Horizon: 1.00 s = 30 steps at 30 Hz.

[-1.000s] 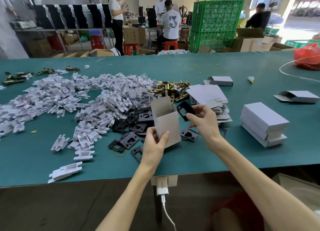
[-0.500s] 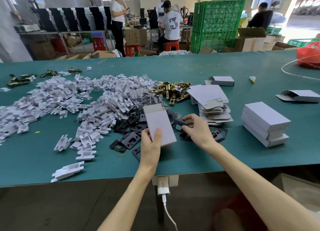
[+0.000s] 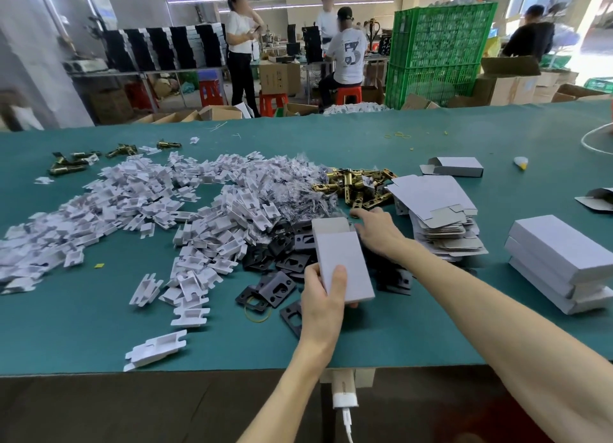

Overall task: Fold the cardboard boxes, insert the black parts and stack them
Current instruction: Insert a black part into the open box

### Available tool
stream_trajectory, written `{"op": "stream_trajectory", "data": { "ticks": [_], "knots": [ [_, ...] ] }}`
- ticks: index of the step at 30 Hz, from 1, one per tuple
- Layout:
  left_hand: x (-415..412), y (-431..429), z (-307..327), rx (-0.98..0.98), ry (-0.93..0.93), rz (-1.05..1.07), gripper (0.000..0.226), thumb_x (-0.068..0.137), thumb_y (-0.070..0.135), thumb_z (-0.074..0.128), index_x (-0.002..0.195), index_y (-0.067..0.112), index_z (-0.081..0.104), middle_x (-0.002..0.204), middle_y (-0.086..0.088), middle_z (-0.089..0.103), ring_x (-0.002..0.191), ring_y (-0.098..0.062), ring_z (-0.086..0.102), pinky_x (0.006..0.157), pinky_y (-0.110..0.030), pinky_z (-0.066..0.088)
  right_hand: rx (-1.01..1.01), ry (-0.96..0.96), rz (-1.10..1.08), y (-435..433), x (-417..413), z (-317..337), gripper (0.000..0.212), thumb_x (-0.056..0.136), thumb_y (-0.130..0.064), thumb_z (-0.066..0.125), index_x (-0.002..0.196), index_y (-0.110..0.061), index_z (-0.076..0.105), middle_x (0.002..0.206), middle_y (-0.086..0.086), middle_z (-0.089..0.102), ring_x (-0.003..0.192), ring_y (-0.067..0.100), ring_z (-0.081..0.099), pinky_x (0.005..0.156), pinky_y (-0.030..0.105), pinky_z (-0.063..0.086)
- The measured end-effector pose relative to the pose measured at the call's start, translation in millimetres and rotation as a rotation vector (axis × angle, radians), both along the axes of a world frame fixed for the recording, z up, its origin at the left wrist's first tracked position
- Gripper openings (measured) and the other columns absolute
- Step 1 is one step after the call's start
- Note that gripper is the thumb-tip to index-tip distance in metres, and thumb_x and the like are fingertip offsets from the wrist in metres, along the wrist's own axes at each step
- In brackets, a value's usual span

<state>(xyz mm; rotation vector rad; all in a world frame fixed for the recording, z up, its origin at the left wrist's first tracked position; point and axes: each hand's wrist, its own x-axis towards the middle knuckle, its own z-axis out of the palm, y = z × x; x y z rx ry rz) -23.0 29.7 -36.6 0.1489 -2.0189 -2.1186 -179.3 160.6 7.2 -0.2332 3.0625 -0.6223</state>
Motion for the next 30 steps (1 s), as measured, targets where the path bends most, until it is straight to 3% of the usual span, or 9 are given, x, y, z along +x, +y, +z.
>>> {"op": "stream_trajectory", "data": {
  "ticks": [2,5,9,12,15,18,22,26,30],
  "knots": [
    [0,0,-1,-0.002,-0.002,-0.007,0.016,0.104,0.038,0.060,0.112,0.028,0.051,0.110,0.004,0.069,0.091,0.000,0.068,0.074,-0.025,0.058,0.058,-0.042,-0.030,-5,-15,-1,0.045,0.108,-0.036,0.039,0.153,-0.029,0.039,0.145,0.025,0.041,0.133,0.046,0.037,0.109,0.053,0.033],
    [0,0,-2,-0.009,0.016,-0.016,0.016,0.104,0.038,0.061,0.114,0.029,0.052,0.106,0.009,0.070,0.094,0.000,0.069,0.073,-0.020,0.055,0.119,-0.085,-0.040,-12,-33,-2,0.047,0.109,-0.044,0.034,0.153,-0.030,0.039,0.148,0.024,0.036,0.139,0.043,0.028,0.113,0.056,0.026],
    [2,1,0,0.007,0.017,-0.021,0.017,0.104,0.040,0.060,0.114,0.030,0.052,0.101,0.024,0.070,0.093,-0.002,0.070,0.069,-0.020,0.055,0.164,-0.128,-0.030,-18,-46,-3,0.043,0.108,-0.046,0.036,0.144,-0.026,0.049,0.145,0.022,0.032,0.141,0.042,0.023,0.114,0.056,0.022],
    [2,2,2,0.012,0.022,-0.020,0.015,0.104,0.038,0.060,0.114,0.029,0.052,0.100,0.025,0.070,0.092,-0.002,0.070,0.066,-0.018,0.054,0.191,-0.145,-0.024,-20,-52,0,0.042,0.106,-0.046,0.039,0.138,-0.023,0.053,0.140,0.021,0.035,0.137,0.041,0.027,0.113,0.054,0.026],
    [3,2,3,0.015,0.017,-0.016,0.016,0.104,0.037,0.060,0.114,0.028,0.053,0.101,0.024,0.070,0.091,-0.002,0.070,0.065,-0.019,0.055,0.237,-0.053,-0.034,-23,-51,2,0.039,0.107,-0.039,0.040,0.122,-0.010,0.061,0.132,0.022,0.044,0.125,0.040,0.039,0.102,0.049,0.039],
    [3,2,5,0.013,0.009,-0.004,0.015,0.104,0.036,0.061,0.113,0.028,0.054,0.100,0.021,0.071,0.092,-0.001,0.070,0.066,-0.017,0.054,0.264,0.054,-0.053,-28,-49,0,0.025,0.108,-0.020,0.045,0.115,-0.004,0.062,0.128,0.026,0.051,0.119,0.041,0.046,0.092,0.043,0.044],
    [4,1,5,0.012,-0.026,-0.002,0.017,0.103,0.039,0.062,0.114,0.028,0.054,0.099,0.013,0.071,0.092,-0.005,0.070,0.068,-0.027,0.058,0.305,0.139,-0.072,-28,-47,1,0.019,0.102,-0.010,0.052,0.117,-0.002,0.062,0.120,0.025,0.060,0.111,0.041,0.053,0.078,0.038,0.041],
    [4,1,5,0.011,-0.021,-0.016,0.018,0.103,0.040,0.062,0.115,0.029,0.053,0.098,0.023,0.069,0.094,-0.005,0.070,0.066,-0.026,0.058,0.318,0.119,-0.080,-25,-45,6,0.019,0.100,-0.010,0.055,0.116,-0.003,0.059,0.120,0.024,0.060,0.112,0.041,0.054,0.076,0.038,0.039],
    [2,1,5,0.024,-0.023,-0.009,0.016,0.103,0.038,0.062,0.113,0.028,0.054,0.098,0.020,0.070,0.093,-0.010,0.071,0.064,-0.028,0.058,0.359,0.124,-0.056,-21,-43,9,0.017,0.098,-0.007,0.053,0.114,-0.004,0.058,0.118,0.021,0.060,0.111,0.041,0.055,0.074,0.039,0.039]
  ]
}}
